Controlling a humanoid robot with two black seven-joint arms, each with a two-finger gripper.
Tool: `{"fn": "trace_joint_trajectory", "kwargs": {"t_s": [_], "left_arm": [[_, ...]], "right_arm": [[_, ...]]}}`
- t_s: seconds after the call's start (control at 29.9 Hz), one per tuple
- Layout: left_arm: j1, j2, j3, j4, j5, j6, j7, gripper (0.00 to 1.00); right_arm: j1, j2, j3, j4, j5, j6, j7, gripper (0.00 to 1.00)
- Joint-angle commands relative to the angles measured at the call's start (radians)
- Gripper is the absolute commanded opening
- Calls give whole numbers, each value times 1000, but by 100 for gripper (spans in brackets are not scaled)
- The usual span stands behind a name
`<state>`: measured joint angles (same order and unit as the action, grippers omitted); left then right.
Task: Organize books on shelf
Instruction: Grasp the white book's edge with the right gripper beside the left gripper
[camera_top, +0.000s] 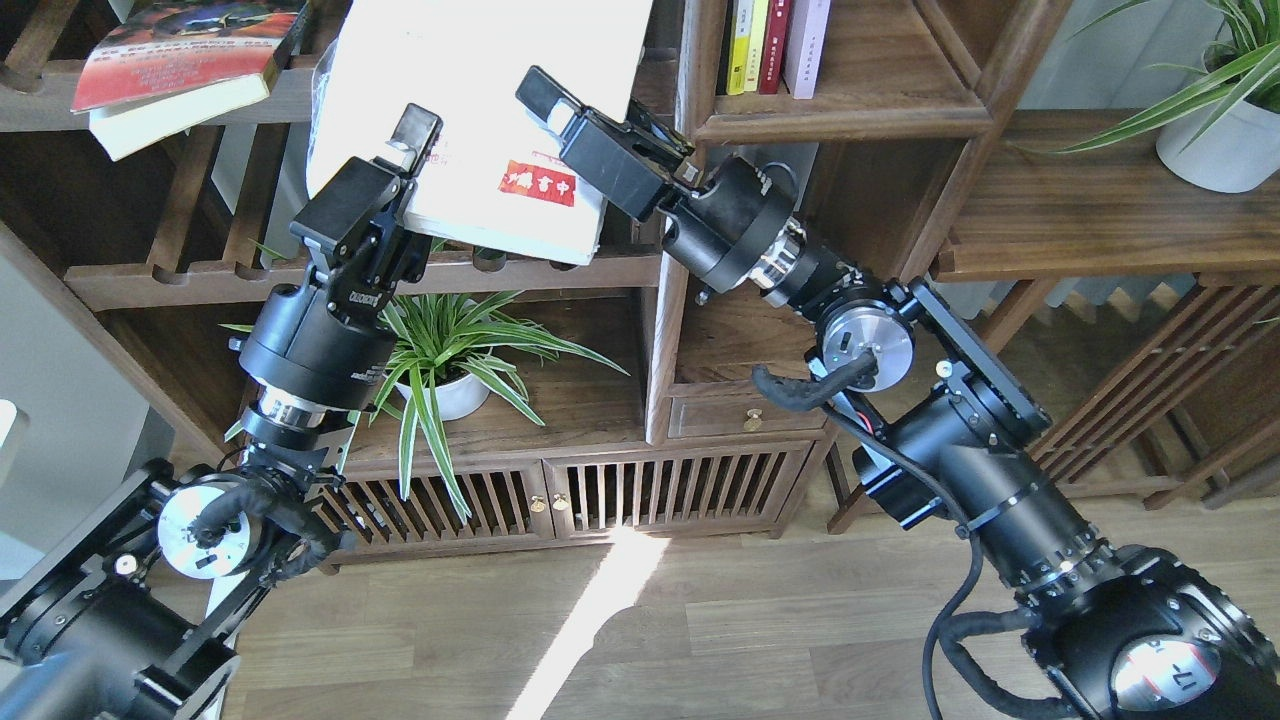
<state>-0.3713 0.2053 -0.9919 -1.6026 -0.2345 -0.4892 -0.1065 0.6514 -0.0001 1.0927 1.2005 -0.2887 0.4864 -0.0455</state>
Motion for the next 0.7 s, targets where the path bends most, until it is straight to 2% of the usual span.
{"fn": "trace_joint_trajectory", "kwargs": {"t_s": [0.0, 0.27, 0.47, 0.6, 0.67], "left_arm": [[0, 0, -2, 1, 0, 1, -1, 5], [6, 0, -1, 3, 4, 1, 8, 9], [5, -1, -2, 3, 4, 1, 8, 10], [6, 2, -2, 3, 6, 1, 8, 13], [6, 2, -2, 3, 6, 1, 10, 17]], "right_arm": [[2, 0, 0, 1, 0, 2, 0, 54], [1, 0, 0, 1, 2, 2, 0, 30], [-4, 0, -5, -1, 54, 2, -2, 6], [-4, 0, -5, -1, 65, 2, -2, 5], [-4, 0, -5, -1, 65, 2, -2, 5]]}}
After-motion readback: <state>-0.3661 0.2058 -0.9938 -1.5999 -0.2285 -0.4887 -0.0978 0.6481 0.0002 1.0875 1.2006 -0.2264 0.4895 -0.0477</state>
